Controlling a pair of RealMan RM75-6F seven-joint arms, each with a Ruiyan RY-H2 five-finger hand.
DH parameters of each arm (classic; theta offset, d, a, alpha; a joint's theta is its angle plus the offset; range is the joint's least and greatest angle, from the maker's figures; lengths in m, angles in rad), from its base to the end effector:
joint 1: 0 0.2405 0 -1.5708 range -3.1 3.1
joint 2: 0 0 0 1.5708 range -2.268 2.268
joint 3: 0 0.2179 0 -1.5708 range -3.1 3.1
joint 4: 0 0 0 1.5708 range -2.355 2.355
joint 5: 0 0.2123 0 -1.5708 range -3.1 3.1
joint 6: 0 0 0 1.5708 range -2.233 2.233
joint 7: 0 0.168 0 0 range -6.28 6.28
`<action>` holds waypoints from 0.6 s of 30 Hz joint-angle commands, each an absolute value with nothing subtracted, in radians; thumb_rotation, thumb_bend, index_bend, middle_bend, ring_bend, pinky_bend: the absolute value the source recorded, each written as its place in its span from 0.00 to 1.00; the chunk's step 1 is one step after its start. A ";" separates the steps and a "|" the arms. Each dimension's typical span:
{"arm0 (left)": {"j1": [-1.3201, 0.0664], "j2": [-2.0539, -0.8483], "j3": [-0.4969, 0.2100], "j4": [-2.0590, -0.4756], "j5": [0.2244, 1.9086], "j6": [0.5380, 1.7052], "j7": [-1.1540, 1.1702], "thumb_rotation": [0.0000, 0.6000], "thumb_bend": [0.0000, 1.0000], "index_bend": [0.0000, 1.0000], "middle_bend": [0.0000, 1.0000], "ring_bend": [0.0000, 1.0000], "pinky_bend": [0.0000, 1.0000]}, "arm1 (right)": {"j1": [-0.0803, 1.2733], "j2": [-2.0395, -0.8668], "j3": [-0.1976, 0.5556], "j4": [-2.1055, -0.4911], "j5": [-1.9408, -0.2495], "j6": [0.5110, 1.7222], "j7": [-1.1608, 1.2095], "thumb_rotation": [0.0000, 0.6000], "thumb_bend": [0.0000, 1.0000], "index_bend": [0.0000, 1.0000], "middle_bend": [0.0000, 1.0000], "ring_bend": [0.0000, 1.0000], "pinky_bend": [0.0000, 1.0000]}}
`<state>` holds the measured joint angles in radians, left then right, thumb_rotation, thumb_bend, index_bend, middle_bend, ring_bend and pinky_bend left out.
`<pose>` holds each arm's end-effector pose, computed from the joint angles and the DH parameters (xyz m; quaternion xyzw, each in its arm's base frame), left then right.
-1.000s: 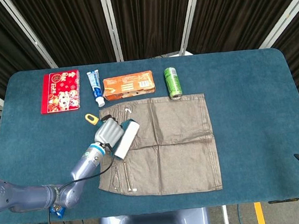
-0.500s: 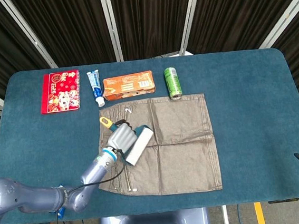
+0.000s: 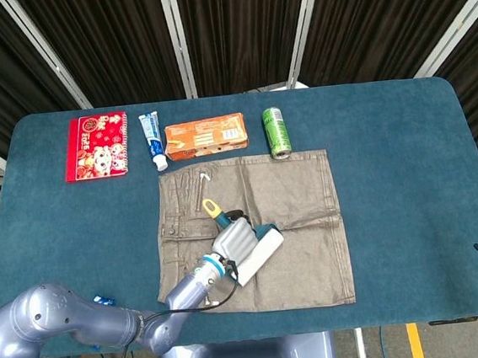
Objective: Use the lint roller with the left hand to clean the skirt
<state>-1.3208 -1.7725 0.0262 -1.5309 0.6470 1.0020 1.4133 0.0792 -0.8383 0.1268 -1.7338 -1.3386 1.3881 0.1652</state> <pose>0.0069 0.2863 -0.1223 -0.9044 0.0917 -0.1467 0.3900 -0.2940 -0.2145 0.2188 0.5382 -0.4245 0.3736 0.6250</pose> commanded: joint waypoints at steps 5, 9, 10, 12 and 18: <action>-1.346 -1.811 0.012 -1.525 0.640 1.003 1.431 1.00 0.77 0.58 0.44 0.38 0.47 | 0.079 -0.839 0.128 -1.732 -1.336 1.387 0.166 1.00 0.00 0.00 0.00 0.00 0.00; -1.355 -1.821 0.010 -1.524 0.639 1.004 1.432 1.00 0.78 0.58 0.44 0.38 0.47 | 0.080 -0.839 0.127 -1.732 -1.336 1.386 0.162 1.00 0.00 0.00 0.00 0.00 0.00; -1.355 -1.821 0.011 -1.524 0.639 1.006 1.433 1.00 0.77 0.58 0.44 0.38 0.47 | 0.080 -0.839 0.127 -1.732 -1.335 1.385 0.161 1.00 0.00 0.00 0.00 0.00 0.00; -1.352 -1.810 0.022 -1.518 0.631 1.015 1.438 1.00 0.77 0.58 0.44 0.38 0.47 | 0.080 -0.840 0.127 -1.732 -1.334 1.385 0.157 1.00 0.00 0.00 0.00 0.00 0.00; -1.330 -1.757 0.054 -1.520 0.627 1.024 1.420 1.00 0.77 0.58 0.44 0.38 0.47 | 0.080 -0.842 0.128 -1.733 -1.332 1.386 0.153 1.00 0.00 0.00 0.00 0.00 0.00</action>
